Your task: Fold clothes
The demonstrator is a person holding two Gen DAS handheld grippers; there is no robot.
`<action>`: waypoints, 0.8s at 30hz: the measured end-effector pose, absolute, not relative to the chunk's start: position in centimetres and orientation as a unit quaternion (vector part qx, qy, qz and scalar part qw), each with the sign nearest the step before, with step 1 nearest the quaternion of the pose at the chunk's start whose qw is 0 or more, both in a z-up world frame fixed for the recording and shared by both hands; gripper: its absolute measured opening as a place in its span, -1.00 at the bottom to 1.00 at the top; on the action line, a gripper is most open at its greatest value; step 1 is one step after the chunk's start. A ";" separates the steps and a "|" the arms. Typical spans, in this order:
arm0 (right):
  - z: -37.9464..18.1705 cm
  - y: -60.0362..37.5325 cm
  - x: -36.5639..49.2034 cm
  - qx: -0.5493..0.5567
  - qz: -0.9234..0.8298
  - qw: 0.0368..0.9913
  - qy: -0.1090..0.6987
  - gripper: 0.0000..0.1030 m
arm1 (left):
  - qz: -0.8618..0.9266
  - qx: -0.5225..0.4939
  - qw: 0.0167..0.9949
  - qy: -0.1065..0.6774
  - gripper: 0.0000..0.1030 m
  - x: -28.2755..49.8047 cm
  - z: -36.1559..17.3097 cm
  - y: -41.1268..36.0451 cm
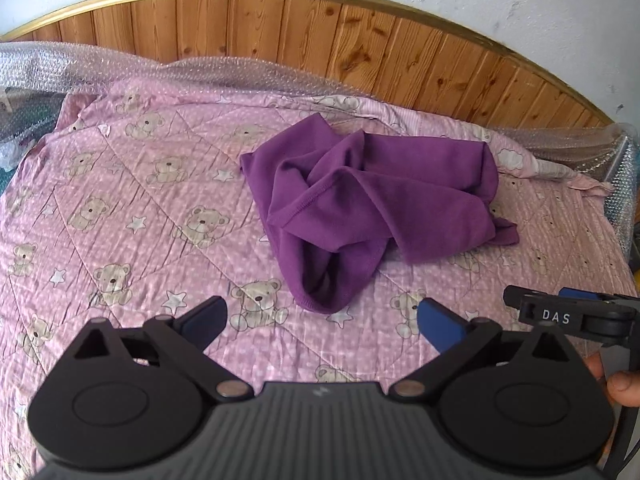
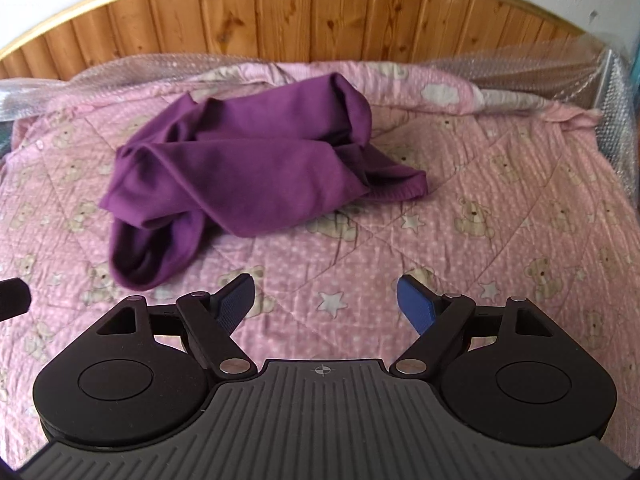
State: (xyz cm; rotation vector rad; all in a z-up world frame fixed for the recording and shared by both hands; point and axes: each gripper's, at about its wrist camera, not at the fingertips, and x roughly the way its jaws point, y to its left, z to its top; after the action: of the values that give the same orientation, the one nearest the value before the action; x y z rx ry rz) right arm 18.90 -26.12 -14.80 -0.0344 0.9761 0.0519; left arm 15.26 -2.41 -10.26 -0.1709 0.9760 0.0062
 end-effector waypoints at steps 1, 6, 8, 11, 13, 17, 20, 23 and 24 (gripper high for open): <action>-15.5 -26.6 19.9 -0.014 0.026 0.881 0.473 0.60 | 0.011 -0.080 0.877 0.473 1.00 16.0 -10.6 -2.7; -18.7 -28.2 25.8 -0.007 0.054 0.878 0.475 0.64 | 0.056 -0.079 0.862 0.498 1.00 18.6 -12.2 -3.2; -19.4 -28.2 28.1 0.000 0.072 0.885 0.461 0.73 | 0.076 -0.082 0.855 0.507 1.00 19.1 -12.8 -3.0; -21.6 -27.1 31.7 0.008 0.083 0.886 0.456 0.84 | 0.095 -0.083 0.843 0.522 1.00 19.5 -13.6 -2.8; -24.1 -26.1 33.5 -0.003 0.098 0.874 0.476 0.45 | 0.105 -0.080 0.838 0.529 1.00 19.6 -14.0 -2.7; -23.8 -26.1 32.3 0.003 0.166 0.872 0.461 -0.71 | 0.116 -0.077 0.839 0.526 1.00 19.9 -14.0 -2.3; -21.0 -27.5 27.2 0.013 0.242 0.858 0.454 -0.74 | 0.131 -0.098 0.841 0.515 1.00 20.0 -13.7 -1.1; -20.4 -28.7 21.1 -0.013 0.316 0.815 0.485 -0.74 | 0.139 -0.116 0.837 0.517 1.00 20.6 -14.2 0.0; -21.4 -28.9 19.3 -0.034 0.326 0.797 0.508 -0.73 | 0.136 -0.118 0.834 0.521 1.00 21.0 -14.6 0.0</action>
State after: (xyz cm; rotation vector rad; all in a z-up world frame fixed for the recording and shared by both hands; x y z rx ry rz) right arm 19.35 -28.90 -21.44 -0.0736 1.0903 0.7011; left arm 20.96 0.02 -14.59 -0.2504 1.1035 0.2890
